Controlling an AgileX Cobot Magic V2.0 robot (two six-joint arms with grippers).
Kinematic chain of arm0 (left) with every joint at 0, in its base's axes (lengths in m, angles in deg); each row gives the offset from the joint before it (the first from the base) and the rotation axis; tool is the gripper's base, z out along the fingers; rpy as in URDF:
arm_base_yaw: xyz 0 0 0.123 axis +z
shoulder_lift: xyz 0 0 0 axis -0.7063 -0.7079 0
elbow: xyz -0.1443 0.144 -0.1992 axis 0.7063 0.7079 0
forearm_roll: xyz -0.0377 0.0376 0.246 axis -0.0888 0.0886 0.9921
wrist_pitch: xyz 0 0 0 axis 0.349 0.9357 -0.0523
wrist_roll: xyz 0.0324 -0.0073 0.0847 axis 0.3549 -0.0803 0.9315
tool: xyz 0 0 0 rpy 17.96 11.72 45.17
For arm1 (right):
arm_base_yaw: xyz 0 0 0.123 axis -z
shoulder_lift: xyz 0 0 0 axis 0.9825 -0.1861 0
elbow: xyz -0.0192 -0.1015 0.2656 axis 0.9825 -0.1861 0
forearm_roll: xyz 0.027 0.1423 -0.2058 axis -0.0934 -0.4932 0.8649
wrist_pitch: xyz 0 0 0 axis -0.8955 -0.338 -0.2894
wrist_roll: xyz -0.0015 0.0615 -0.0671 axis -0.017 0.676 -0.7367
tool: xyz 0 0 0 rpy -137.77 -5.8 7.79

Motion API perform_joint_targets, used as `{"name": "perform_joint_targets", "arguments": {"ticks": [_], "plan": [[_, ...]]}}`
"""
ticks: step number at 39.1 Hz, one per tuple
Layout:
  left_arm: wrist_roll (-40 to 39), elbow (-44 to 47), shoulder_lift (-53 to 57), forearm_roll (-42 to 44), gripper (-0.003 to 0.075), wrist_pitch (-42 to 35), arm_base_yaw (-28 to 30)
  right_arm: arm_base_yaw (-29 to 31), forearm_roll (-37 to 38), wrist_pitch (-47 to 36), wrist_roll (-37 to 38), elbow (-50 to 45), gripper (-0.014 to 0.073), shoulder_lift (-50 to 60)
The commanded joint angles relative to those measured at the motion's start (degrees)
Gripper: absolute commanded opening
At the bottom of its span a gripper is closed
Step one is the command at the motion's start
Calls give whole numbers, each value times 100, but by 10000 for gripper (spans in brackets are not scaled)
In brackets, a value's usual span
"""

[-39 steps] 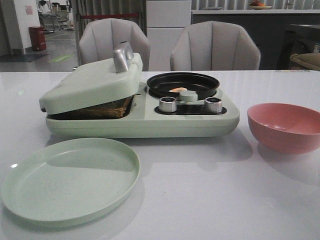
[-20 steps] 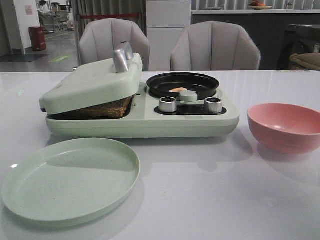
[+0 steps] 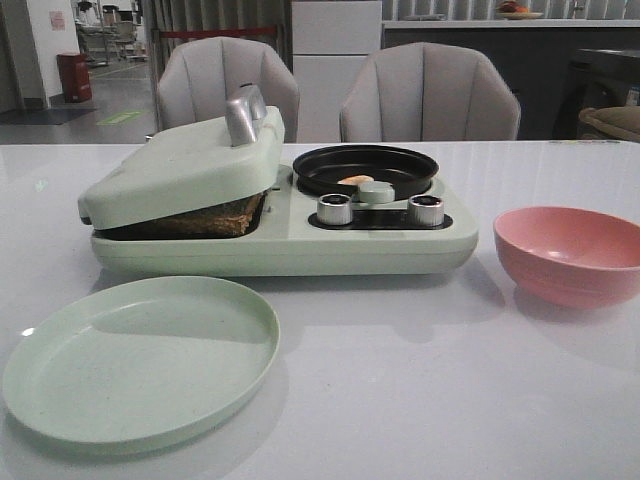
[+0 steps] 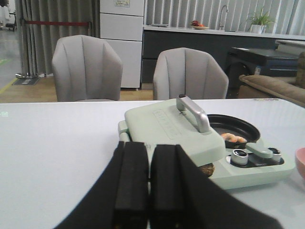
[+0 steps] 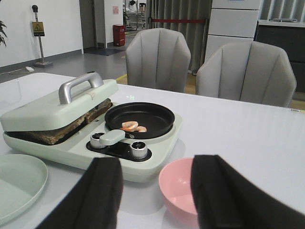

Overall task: Make breakfast with bread and shrimp
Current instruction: 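Release the pink bowl and raise the right gripper away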

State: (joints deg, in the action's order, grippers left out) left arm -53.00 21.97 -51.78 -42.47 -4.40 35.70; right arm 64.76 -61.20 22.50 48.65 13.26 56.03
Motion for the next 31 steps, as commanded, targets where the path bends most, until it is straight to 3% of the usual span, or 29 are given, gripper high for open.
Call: {"name": "perform_joint_targets", "arguments": {"ticks": [1,4,10,31], "plan": [[-36,-137,-34,163,114,-435,-6,7,-29,-509,-27,148,422,-50],[-36,-137,-34,161,113,-435,-6,7,-29,-455,-27,148,351,-50],[-36,-137,-34,175,114,-435,-6,7,-29,-389,-27,148,125,-50],[-36,-137,-34,175,114,-435,-6,7,-29,-439,-27,148,142,-50]]}}
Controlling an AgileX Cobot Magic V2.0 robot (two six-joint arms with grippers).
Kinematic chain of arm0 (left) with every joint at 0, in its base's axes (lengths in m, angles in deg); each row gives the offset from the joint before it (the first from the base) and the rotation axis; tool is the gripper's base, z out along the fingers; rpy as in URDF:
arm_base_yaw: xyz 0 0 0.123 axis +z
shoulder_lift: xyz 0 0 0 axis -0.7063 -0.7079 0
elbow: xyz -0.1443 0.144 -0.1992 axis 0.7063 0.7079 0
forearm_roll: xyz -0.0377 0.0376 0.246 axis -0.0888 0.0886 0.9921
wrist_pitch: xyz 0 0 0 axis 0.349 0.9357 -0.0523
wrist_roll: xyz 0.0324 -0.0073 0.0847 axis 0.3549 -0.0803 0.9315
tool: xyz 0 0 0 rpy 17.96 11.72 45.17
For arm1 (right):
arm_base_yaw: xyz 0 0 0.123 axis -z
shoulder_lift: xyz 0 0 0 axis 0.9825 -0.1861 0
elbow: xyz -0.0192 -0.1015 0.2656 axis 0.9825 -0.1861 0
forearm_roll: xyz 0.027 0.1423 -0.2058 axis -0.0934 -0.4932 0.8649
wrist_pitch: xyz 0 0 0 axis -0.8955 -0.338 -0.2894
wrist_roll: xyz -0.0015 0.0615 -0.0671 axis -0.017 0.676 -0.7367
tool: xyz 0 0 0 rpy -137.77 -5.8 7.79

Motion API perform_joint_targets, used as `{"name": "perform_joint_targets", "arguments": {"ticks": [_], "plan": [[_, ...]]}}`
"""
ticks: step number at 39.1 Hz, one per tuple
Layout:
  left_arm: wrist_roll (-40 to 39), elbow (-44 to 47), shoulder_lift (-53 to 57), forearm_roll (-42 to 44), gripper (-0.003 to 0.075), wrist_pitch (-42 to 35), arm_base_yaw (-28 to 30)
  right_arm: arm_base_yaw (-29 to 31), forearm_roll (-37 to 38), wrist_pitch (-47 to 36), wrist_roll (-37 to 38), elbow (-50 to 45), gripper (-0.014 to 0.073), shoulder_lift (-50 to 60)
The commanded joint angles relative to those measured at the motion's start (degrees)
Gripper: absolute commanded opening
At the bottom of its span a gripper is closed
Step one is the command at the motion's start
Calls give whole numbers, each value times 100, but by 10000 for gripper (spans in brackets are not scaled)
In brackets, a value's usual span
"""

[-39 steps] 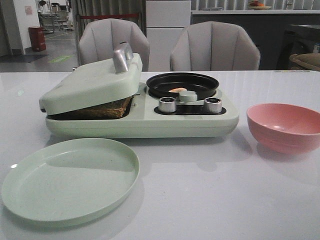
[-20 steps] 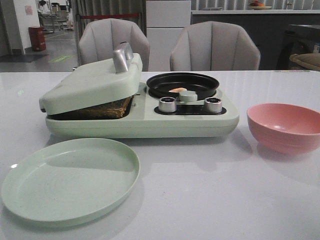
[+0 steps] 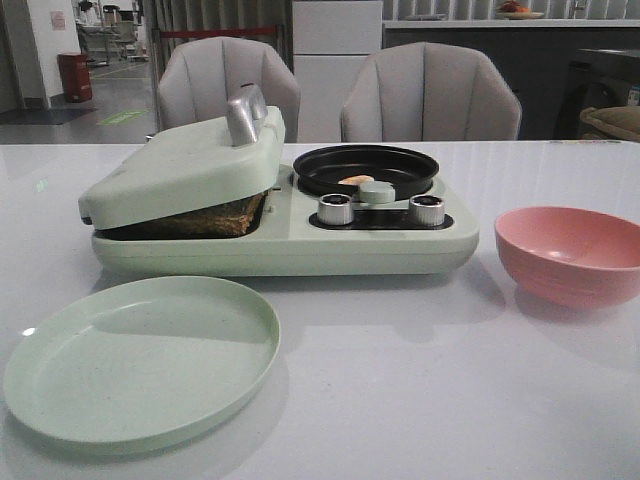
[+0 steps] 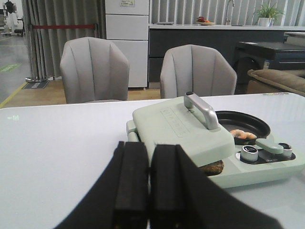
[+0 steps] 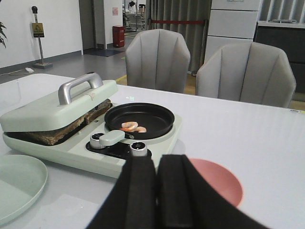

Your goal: Make breakfast with bread and shrimp

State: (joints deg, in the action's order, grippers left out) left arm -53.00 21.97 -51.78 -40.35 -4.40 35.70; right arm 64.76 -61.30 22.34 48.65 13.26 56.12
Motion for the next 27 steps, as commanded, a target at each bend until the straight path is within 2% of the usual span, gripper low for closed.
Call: {"name": "perform_joint_targets", "arguments": {"ticks": [1,22,24,27], "plan": [[-36,-137,-34,-36,114,-435,-6,7,-20,-423,-27,148,142,-59],[-36,-65,-34,113,113,-478,-6,7,-20,-423,-27,148,142,-59],[-184,13,-34,282,114,-513,2,7,-20,-423,-27,148,142,-59],[-811,206,-34,774,114,-710,44,7,-20,-423,-27,148,142,-59]]}}
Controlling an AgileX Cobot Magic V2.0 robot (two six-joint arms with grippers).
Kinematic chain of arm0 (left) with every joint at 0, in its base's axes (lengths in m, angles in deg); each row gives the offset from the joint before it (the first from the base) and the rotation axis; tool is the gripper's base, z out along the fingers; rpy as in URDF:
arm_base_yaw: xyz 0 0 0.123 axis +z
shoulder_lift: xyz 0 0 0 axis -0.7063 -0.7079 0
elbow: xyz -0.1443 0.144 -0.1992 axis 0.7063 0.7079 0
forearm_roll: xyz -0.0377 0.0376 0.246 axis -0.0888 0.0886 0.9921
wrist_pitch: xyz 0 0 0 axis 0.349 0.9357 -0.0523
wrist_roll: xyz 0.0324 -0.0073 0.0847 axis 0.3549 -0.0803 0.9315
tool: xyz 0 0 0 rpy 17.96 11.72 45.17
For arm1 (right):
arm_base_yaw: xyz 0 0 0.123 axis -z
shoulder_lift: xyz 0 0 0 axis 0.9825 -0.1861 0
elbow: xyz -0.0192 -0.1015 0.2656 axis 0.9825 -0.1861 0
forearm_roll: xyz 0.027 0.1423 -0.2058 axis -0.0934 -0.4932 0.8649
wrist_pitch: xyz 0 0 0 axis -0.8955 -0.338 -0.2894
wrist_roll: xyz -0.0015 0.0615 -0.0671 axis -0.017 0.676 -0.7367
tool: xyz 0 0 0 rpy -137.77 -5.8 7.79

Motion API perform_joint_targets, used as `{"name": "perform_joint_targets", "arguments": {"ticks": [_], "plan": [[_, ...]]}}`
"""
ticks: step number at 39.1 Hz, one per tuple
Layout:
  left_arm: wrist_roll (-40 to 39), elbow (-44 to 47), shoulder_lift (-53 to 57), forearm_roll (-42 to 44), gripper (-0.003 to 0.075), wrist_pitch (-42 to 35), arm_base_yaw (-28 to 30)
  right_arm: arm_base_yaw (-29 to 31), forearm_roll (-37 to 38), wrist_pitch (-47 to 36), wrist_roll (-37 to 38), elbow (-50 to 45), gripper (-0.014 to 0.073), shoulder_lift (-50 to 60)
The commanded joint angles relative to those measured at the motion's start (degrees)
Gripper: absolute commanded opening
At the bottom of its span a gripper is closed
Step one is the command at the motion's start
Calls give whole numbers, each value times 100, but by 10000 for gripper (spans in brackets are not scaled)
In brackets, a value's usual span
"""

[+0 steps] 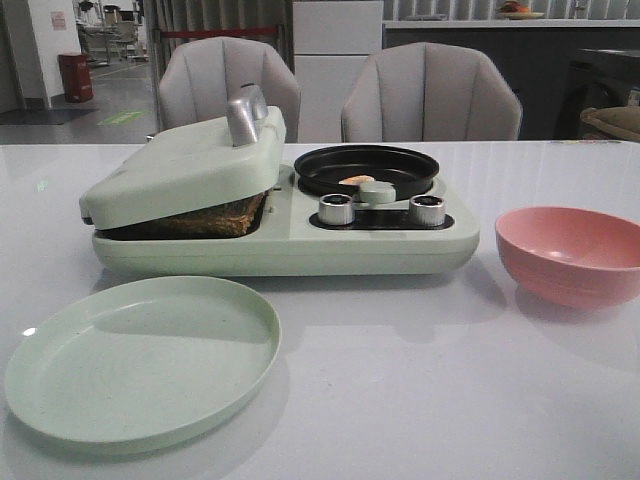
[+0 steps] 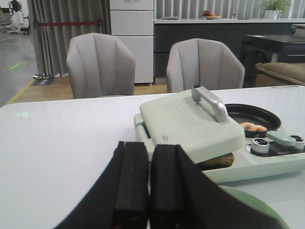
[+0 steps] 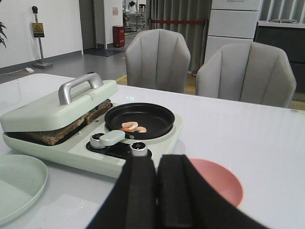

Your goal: Make breakfast with bread and shrimp

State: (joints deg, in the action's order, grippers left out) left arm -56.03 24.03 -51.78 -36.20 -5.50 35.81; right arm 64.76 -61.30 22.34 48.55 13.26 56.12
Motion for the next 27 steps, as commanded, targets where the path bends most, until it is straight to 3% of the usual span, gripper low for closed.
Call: {"name": "perform_joint_targets", "arguments": {"ticks": [1,4,17,27], "plan": [[-684,91,-34,560,114,-676,57,7,-20,-423,-16,148,142,-59],[-1197,398,-34,1008,114,-1075,110,7,-20,-423,-16,148,142,-59],[-1373,1743,-37,1509,113,-2506,270,7,-20,-423,-16,148,142,-59],[-1475,1756,99,1487,114,-2384,324,7,-20,-423,-16,148,142,-59]]}}
